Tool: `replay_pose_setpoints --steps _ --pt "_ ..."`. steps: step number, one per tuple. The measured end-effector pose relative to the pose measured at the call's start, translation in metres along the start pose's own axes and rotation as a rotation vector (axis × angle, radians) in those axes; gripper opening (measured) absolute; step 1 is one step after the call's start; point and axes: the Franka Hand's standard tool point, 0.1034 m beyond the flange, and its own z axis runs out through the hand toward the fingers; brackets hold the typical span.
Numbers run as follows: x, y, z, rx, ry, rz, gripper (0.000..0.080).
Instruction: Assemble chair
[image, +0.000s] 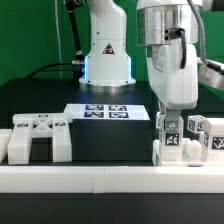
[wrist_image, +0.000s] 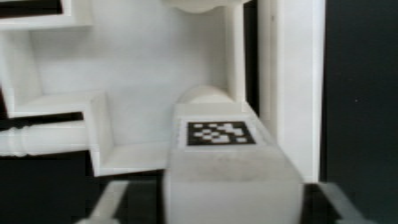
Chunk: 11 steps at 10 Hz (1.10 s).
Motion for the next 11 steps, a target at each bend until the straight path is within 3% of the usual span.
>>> replay_pose_setpoints --steps 1,2,3,11 --pt "0.0001 -0.0001 -0.0001 0.0 0.0 -0.04 0.0481" --pt "0.0 -0.0001 0.0 0.0 0.0 -0.08 0.0612" --pt "-0.0002 -0.0002 -0.0001 0.0 0.002 -0.242 0.0638" --pt "0.0001 -0.0021 -0.0006 -0.005 0.01 -1.001 0.0649"
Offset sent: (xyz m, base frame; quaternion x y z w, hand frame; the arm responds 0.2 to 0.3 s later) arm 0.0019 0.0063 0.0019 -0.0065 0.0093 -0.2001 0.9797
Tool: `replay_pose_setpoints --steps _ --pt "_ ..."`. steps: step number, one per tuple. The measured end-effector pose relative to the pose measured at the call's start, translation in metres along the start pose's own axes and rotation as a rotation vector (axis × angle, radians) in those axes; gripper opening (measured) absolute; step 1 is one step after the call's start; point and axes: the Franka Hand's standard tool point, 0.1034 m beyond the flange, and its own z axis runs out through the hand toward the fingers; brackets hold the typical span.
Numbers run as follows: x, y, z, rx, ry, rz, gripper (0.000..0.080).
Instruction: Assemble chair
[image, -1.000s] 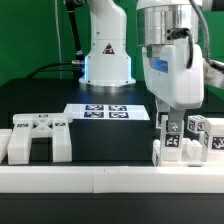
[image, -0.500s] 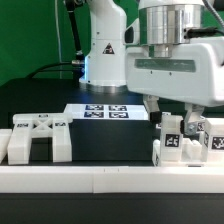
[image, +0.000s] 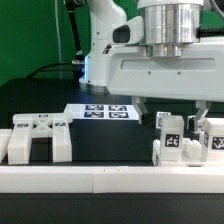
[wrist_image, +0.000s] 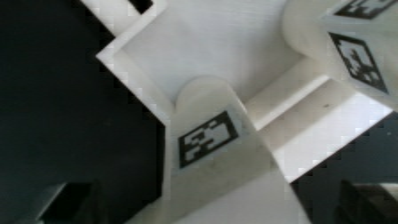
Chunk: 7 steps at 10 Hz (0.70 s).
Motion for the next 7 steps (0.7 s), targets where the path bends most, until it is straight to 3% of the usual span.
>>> replay_pose_setpoints --steps 5,7 --pt "0.0028 0.0063 0.0015 -0.027 0.003 -0.435 0.0649" --pt "0.0034 0.0072 0.0016 -0.027 0.002 -0.447 0.0634"
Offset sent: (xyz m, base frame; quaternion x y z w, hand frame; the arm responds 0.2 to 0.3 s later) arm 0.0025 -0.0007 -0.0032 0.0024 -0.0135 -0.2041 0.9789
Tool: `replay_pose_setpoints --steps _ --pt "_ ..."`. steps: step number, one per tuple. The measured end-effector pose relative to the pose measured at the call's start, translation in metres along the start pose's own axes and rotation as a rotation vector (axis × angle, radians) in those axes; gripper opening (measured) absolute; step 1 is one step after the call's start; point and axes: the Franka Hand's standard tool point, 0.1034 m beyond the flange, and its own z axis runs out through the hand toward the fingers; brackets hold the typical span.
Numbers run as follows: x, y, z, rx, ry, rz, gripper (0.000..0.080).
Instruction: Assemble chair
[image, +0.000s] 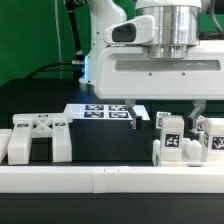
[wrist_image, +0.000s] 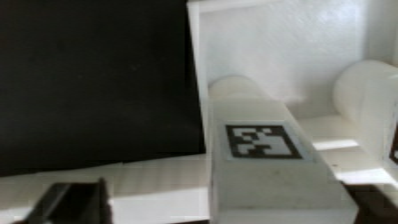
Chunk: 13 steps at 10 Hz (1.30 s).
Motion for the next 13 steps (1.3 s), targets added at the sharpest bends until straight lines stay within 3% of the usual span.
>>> replay_pose_setpoints --steps 2,4,11,13 --pt "0.0 0.0001 0.0 0.0 0.0 0.038 0.0285" --pt "-0.0003 0.0003 0.0002 0.0 0.0 0.053 0.0289" --pt "-0.0008 -0.0003 0.0004 0.01 -0.005 0.619 0.0291" --pt "-0.0033 -0.0069 0.0011 0.01 -0.008 0.778 0.0291"
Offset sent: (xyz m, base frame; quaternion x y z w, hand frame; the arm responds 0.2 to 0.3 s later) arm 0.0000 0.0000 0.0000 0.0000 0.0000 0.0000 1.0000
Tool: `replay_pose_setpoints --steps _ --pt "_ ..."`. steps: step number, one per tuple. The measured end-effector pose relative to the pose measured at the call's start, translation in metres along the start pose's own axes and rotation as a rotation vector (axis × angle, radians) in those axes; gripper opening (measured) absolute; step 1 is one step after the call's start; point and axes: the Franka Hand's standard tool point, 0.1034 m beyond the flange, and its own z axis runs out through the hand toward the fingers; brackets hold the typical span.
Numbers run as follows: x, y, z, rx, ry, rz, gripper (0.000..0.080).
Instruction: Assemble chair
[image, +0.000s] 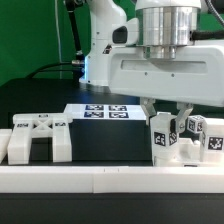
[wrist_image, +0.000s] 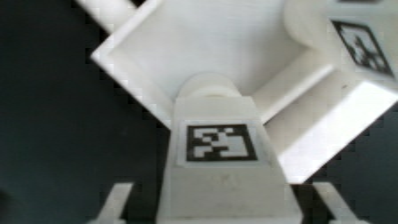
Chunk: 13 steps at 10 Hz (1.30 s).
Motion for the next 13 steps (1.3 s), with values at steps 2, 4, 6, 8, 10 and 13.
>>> replay_pose_setpoints --steps 2,4,6,8,10,13 --pt "-0.0031 -0.0006 0.0006 -0.002 0.0 0.195 0.0291" --pt "-0.0069 -0.0022 0.0014 -0.003 -0.001 0.37 0.0291" --pt "-0.0092 -0.0042 0.0013 0.0 0.001 0.623 0.0291" --pt "-0.0089 -0.0046 0.0018 0.0 0.012 0.759 0.0291" --pt "-0.0085 -0.0046 0.0017 0.001 0.013 0.817 0.0291" --pt "-0.0088 -0.0045 0.002 0.0 0.012 0.754 0.0567"
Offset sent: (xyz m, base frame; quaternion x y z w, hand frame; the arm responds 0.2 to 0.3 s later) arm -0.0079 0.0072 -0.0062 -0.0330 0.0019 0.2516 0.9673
